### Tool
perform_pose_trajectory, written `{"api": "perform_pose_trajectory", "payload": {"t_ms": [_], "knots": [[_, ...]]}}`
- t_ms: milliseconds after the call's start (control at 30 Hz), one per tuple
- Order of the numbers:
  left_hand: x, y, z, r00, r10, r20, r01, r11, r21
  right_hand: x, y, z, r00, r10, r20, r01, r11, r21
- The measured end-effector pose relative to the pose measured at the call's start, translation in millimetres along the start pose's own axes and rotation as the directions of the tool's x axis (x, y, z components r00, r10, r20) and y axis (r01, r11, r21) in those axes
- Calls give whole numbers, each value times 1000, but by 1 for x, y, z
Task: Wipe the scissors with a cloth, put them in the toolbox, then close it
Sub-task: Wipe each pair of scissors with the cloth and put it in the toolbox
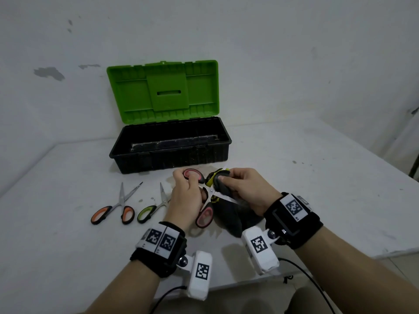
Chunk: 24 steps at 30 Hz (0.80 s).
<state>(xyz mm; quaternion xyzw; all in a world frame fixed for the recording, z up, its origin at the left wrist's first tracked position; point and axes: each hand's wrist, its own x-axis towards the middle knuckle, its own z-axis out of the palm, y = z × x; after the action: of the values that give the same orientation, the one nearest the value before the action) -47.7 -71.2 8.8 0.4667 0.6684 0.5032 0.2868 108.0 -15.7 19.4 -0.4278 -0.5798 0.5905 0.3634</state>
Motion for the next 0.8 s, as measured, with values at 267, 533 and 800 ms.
{"api": "perform_pose_trajectory", "payload": {"t_ms": [267,533,800], "knots": [[0,-1,0,986,151,-72,-149,988,28,0,2,1,992,60,112,-78,984,160],[-5,7,-4,994,110,-16,-109,992,67,3,-4,9,997,73,18,-74,991,114],[-7,3,1,990,119,-79,-111,988,108,-2,-2,14,996,85,40,-86,995,41]]}}
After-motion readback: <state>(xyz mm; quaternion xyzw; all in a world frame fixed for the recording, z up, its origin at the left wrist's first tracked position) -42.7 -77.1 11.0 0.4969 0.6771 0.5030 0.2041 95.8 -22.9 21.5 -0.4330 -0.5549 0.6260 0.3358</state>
